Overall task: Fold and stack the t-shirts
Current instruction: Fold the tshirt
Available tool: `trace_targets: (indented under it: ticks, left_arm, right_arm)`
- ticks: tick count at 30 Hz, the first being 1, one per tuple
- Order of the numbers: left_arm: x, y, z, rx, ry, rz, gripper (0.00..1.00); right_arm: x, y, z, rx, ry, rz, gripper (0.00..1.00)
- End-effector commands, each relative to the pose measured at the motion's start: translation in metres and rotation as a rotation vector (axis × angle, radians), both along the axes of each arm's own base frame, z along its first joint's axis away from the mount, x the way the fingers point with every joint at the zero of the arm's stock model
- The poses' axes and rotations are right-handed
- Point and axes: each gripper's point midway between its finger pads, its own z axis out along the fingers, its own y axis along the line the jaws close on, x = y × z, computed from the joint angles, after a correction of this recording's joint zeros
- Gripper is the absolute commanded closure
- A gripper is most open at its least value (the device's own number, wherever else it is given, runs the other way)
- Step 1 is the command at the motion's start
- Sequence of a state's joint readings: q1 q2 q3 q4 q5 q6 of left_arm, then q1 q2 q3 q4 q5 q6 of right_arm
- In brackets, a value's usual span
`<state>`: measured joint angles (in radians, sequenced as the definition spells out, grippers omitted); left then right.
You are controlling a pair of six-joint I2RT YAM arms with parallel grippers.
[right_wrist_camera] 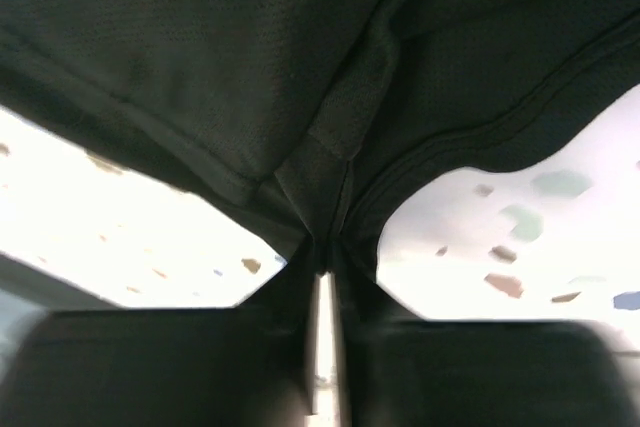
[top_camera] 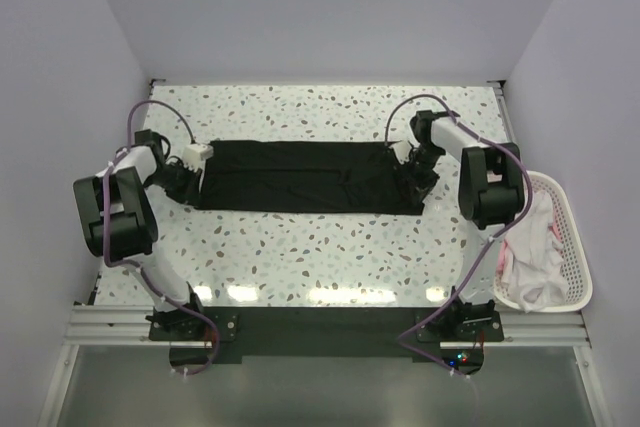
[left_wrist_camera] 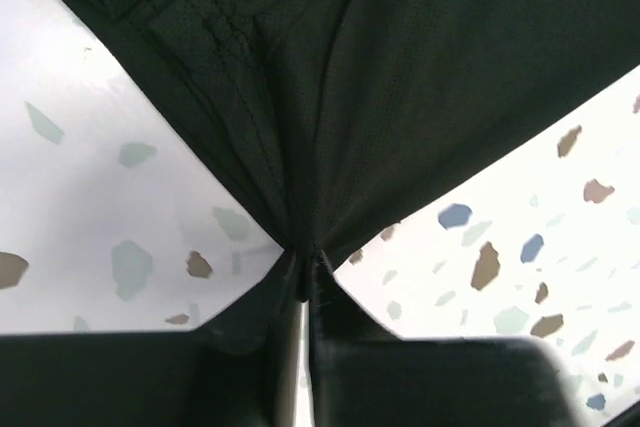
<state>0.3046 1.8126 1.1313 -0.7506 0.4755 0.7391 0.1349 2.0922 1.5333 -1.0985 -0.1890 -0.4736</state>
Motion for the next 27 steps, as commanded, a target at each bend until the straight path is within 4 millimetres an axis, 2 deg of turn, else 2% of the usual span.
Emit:
trace_targets:
  ticks: [1, 3, 4, 6, 9, 10, 11, 12, 13, 14, 15, 16, 17, 18, 19, 20, 21, 22, 24, 25, 27]
  left_arm:
    - [-0.002, -0.003, 0.022, 0.008, -0.063, -0.044, 0.84]
    - [0.01, -0.012, 0.045, -0.037, -0.154, -0.072, 0.65]
    - [0.016, -0.017, 0.059, -0.049, -0.202, -0.087, 0.61]
    - [0.034, -0.029, 0.087, -0.089, -0.299, -0.115, 0.56]
    - [0.054, -0.068, 0.123, -0.123, -0.414, -0.192, 0.54]
    - [0.053, -0.098, 0.131, -0.146, -0.441, -0.257, 0.53]
    - [0.053, -0.116, 0.135, -0.188, -0.43, -0.239, 0.52]
    - [0.063, -0.134, 0.143, -0.215, -0.484, -0.249, 0.51]
    - [0.058, -0.171, 0.146, -0.263, -0.482, -0.299, 0.51]
    - [0.05, -0.192, 0.141, -0.325, -0.425, -0.262, 0.51]
    - [0.057, -0.214, 0.149, -0.369, -0.477, -0.275, 0.51]
    - [0.044, -0.25, 0.145, -0.417, -0.449, -0.321, 0.5]
    - [0.034, -0.269, 0.138, -0.468, -0.376, -0.272, 0.5]
    - [0.036, -0.289, 0.143, -0.5, -0.403, -0.284, 0.48]
    - [0.02, -0.32, 0.135, -0.527, -0.357, -0.323, 0.47]
    - [0.018, -0.336, 0.137, -0.567, -0.339, -0.292, 0.46]
    - [0.006, -0.358, 0.138, -0.598, -0.329, -0.322, 0.46]
    - [0.002, -0.367, 0.128, -0.612, -0.299, -0.314, 0.45]
    - [-0.001, -0.385, 0.127, -0.66, -0.28, -0.275, 0.45]
    - [-0.008, -0.394, 0.112, -0.659, -0.237, -0.271, 0.44]
    - [-0.011, -0.406, 0.104, -0.677, -0.185, -0.23, 0.44]
  right_arm:
    - [-0.012, -0.004, 0.029, 0.012, -0.01, 0.007, 0.83]
    - [-0.009, 0.0, 0.041, 0.033, -0.034, -0.002, 0.7]
    - [-0.007, 0.004, 0.047, 0.059, -0.042, -0.019, 0.65]
    - [0.0, 0.008, 0.066, 0.097, -0.083, -0.039, 0.64]
    - [0.006, 0.019, 0.087, 0.177, -0.126, -0.078, 0.63]
    - [0.007, 0.022, 0.089, 0.193, -0.13, -0.095, 0.64]
    - [0.007, 0.03, 0.091, 0.238, -0.122, -0.107, 0.64]
    - [0.006, 0.035, 0.089, 0.257, -0.105, -0.117, 0.64]
    - [0.005, 0.04, 0.087, 0.278, -0.086, -0.142, 0.65]
    - [0.006, 0.046, 0.086, 0.31, -0.074, -0.155, 0.66]
    - [0.004, 0.048, 0.08, 0.32, -0.053, -0.172, 0.67]
    - [0.004, 0.05, 0.074, 0.324, -0.027, -0.201, 0.67]
    - [0.005, 0.052, 0.068, 0.329, -0.024, -0.211, 0.68]
    - [0.006, 0.052, 0.065, 0.33, -0.019, -0.218, 0.68]
    - [0.006, 0.052, 0.059, 0.323, -0.01, -0.229, 0.68]
    - [0.008, 0.051, 0.054, 0.317, -0.018, -0.235, 0.68]
    - [0.009, 0.05, 0.051, 0.305, -0.021, -0.243, 0.68]
    - [0.009, 0.049, 0.048, 0.299, -0.023, -0.244, 0.67]
    - [0.011, 0.047, 0.039, 0.289, -0.016, -0.256, 0.67]
    - [0.011, 0.047, 0.036, 0.285, -0.007, -0.262, 0.67]
    - [0.013, 0.046, 0.028, 0.276, 0.009, -0.277, 0.66]
